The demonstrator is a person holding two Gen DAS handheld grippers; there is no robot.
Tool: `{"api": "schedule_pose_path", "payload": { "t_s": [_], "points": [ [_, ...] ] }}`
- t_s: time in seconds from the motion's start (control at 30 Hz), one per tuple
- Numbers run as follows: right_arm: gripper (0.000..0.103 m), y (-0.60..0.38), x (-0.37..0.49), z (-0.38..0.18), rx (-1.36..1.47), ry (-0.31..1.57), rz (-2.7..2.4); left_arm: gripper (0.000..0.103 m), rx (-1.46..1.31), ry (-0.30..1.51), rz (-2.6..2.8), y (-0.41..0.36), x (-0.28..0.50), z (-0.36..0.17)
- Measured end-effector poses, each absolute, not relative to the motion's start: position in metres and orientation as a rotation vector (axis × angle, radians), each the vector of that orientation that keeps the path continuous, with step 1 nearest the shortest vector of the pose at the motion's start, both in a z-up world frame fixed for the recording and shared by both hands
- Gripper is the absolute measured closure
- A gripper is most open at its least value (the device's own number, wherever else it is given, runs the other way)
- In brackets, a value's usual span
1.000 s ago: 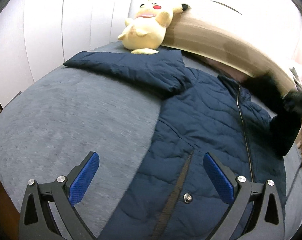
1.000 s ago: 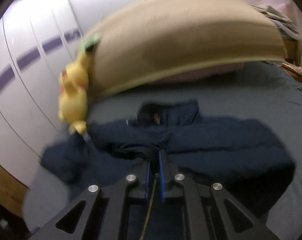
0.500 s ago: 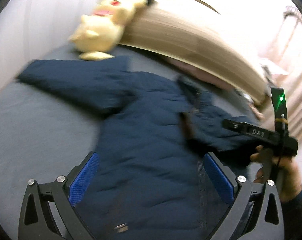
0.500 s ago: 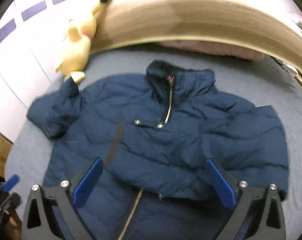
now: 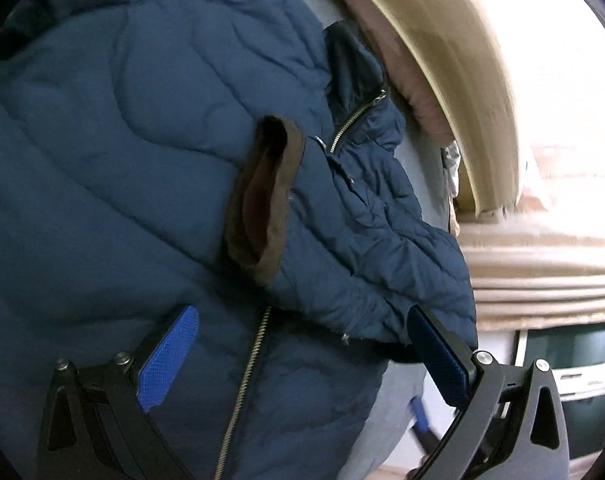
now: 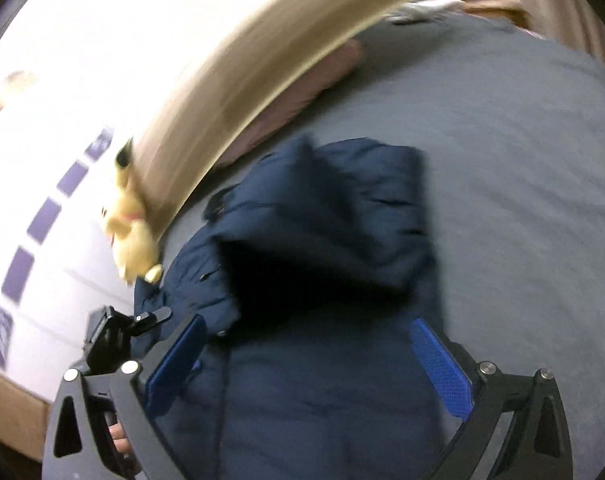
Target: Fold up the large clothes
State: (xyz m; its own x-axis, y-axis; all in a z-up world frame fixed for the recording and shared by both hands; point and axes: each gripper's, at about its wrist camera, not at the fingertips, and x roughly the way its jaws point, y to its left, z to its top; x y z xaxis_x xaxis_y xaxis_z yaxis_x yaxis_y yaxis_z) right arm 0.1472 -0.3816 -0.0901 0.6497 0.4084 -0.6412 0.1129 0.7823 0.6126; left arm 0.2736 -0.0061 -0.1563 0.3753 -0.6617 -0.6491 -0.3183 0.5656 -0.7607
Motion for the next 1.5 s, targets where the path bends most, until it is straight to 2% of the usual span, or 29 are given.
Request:
{"api": "schedule_pose_path", "payload": {
  "t_s": [0.07,0.1,0.13,0.17,0.23,0.43,0.5,0.67,0.87,0.93,0.97,1.0,1.03,1.07,1.17,1.23,1.27,1.37,1.43,1.47,1.5],
  "points": [
    [0.0,-0.394,0.144,-0.098,0.703,0.862,0.168,0.001,-0.988,1.187,-0.217,-0.007,0.276,-0.154],
    [0.0,-0.399,0.143,-0.101,0.712,0.866,0.161,0.024,-0.973,1.17,-0.179,-0.006,0.278,-0.154],
    [0.0,-0.404,0.142,-0.104,0.728,0.866,0.154,0.077,-0.943,1.172,-0.161,-0.006,0.284,-0.154],
    [0.0,-0.407,0.142,-0.107,0.743,0.865,0.154,0.087,-0.918,1.194,-0.153,-0.007,0.288,-0.155],
    [0.0,-0.415,0.144,-0.116,0.783,0.866,0.154,0.091,-0.901,1.173,-0.152,-0.004,0.292,-0.15],
    [0.0,-0.434,0.157,-0.128,0.826,0.858,0.112,0.093,-0.521,0.741,-0.071,0.015,0.254,-0.039],
    [0.0,-0.437,0.168,-0.13,0.828,0.856,0.112,0.093,-0.456,0.706,-0.063,0.018,0.247,-0.032],
    [0.0,-0.448,0.215,-0.142,0.869,0.867,0.118,0.093,-0.434,0.806,0.027,0.034,0.245,-0.076],
    [0.0,-0.44,0.286,-0.16,0.798,0.969,0.126,0.092,-0.444,0.899,0.094,0.047,0.248,-0.134],
    [0.004,-0.435,0.302,-0.164,0.781,0.993,0.136,0.092,-0.436,0.898,0.094,0.048,0.244,-0.14],
    [0.014,-0.432,0.307,-0.164,0.77,0.996,0.134,0.092,-0.433,0.896,0.093,0.048,0.244,-0.14],
    [0.032,-0.428,0.312,-0.165,0.757,1.005,0.129,0.092,-0.433,0.894,0.091,0.048,0.243,-0.14],
    [0.051,-0.422,0.32,-0.165,0.75,1.026,0.147,0.092,-0.432,0.891,0.09,0.048,0.242,-0.14],
    [0.081,-0.42,0.323,-0.165,0.745,1.041,0.166,0.092,-0.431,0.889,0.089,0.047,0.243,-0.139],
    [0.087,-0.404,0.321,-0.14,0.62,0.984,0.159,0.092,-0.422,0.879,0.086,0.05,0.24,-0.141],
    [0.088,-0.4,0.319,-0.138,0.553,0.967,0.113,0.092,-0.414,0.887,0.085,0.049,0.241,-0.146],
    [0.087,-0.395,0.323,-0.151,0.503,1.022,0.078,0.092,-0.411,0.894,0.087,0.048,0.242,-0.15],
    [0.074,-0.393,0.319,-0.161,0.518,1.007,0.062,0.092,-0.405,0.91,0.091,0.048,0.243,-0.153],
    [0.032,-0.399,0.311,-0.152,0.558,0.984,0.047,0.091,-0.398,0.913,0.089,0.048,0.243,-0.153],
    [0.018,-0.401,0.303,-0.145,0.566,0.958,0.04,0.091,-0.39,0.913,0.088,0.048,0.243,-0.153],
    [0.018,-0.403,0.294,-0.138,0.566,0.934,0.045,0.091,-0.388,0.914,0.089,0.047,0.243,-0.153]
  ]
}}
